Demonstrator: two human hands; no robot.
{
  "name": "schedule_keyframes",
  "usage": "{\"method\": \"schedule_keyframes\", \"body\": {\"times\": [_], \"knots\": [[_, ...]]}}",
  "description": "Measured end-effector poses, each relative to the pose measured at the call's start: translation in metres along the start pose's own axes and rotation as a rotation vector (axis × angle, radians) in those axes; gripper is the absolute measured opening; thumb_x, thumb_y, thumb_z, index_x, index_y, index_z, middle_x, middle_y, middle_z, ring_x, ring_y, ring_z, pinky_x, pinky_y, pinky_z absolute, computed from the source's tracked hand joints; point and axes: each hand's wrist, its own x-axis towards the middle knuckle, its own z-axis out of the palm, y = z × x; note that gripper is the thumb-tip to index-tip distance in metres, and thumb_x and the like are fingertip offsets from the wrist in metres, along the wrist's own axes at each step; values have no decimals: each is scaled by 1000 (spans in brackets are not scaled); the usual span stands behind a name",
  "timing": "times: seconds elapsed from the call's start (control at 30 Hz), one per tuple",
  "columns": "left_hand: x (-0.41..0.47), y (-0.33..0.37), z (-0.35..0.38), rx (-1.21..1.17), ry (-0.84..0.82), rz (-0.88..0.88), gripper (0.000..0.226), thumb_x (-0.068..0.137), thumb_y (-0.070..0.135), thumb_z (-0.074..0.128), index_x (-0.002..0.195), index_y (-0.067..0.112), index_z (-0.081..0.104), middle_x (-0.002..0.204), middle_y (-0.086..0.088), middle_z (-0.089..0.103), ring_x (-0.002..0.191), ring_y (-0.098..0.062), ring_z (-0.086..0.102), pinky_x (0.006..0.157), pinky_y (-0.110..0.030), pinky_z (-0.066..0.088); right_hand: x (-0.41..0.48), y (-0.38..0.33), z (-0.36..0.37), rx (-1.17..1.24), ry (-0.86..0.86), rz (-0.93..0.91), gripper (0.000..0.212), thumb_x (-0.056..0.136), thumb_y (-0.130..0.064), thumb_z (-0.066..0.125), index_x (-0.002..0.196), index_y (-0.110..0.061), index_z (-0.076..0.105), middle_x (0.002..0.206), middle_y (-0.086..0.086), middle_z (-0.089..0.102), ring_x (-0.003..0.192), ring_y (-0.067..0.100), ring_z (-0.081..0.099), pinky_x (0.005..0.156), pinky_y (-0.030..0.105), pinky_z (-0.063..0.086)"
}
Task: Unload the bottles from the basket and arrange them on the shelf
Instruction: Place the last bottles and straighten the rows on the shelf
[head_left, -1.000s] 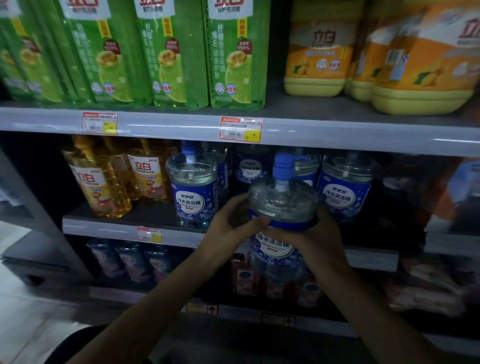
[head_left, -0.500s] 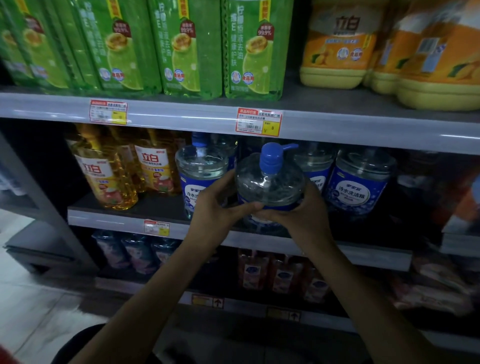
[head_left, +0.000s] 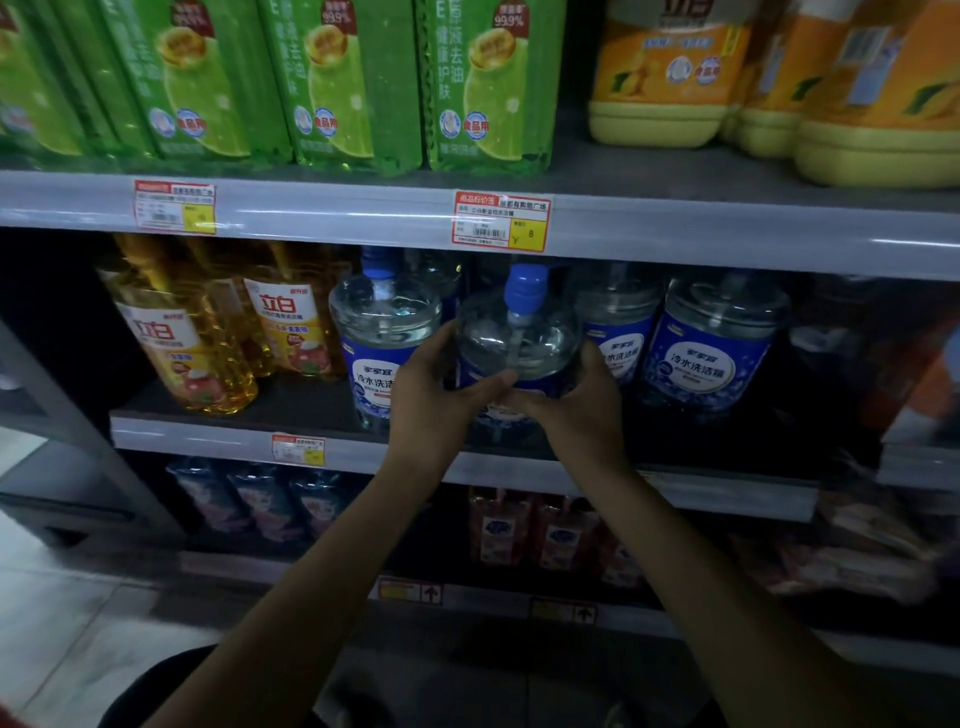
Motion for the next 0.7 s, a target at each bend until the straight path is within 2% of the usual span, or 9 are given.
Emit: {"method": "schedule_keyframes", "body": {"times": [0.1,0.23,0.3,0.4,0.47,0.53,0.63,0.7], "knots": [[2,-4,5,-33,68,-35,46,83,6,83,120,22,60,111,21,66,101,16,63,83,-9,52,-2,-2,6,103,14,27,80,67,-5,94,136,-17,55,124,-6,70,110,6,69,85,24,60],[8,-16,8,-33,96,-115,49,89,13,79,132,14,56,120,13,67,113,0,66,87,-18,55,1,-1,6,173,15,109,81,68,0,92,137,-15,52,128,-2,69,113,11,69,88,32,61],[8,-20,9,-21,102,-139,51,91,11,76,137,15,54,122,13,66,115,-1,64,92,-20,55,3,-1,2,178,9,133,80,69,7,88,138,-13,52,128,0,69,112,13,69,89,35,62],[5,-19,8,-13,106,-158,50,94,6,71,140,13,53,123,14,65,111,5,62,94,-20,55,3,1,-5,160,-20,175,82,70,8,86,141,-15,52,126,3,71,110,16,71,83,30,63],[3,-19,9,-2,104,-167,49,95,5,70,141,11,53,130,5,66,116,-3,64,94,-26,57,1,3,-9,128,-41,204,81,71,6,87,140,-19,54,121,3,72,106,16,72,82,31,63],[-3,-21,11,0,111,-202,48,94,5,71,138,13,54,128,0,67,115,-13,65,92,-32,58,-1,8,-12,92,-38,231,73,71,5,87,132,-22,57,115,1,72,103,17,71,84,35,61],[-15,-27,14,5,127,-280,44,90,8,76,128,20,57,114,5,69,109,-17,68,92,-42,60,-3,18,-15,23,-37,295,65,74,3,85,127,-23,57,106,-2,70,101,19,69,87,40,60],[-24,-29,16,4,134,-335,46,85,24,82,124,25,58,112,11,68,107,-18,69,91,-50,60,-4,24,-16,-8,-45,356,65,75,-3,85,131,-22,57,112,4,71,103,23,70,91,47,60]]}}
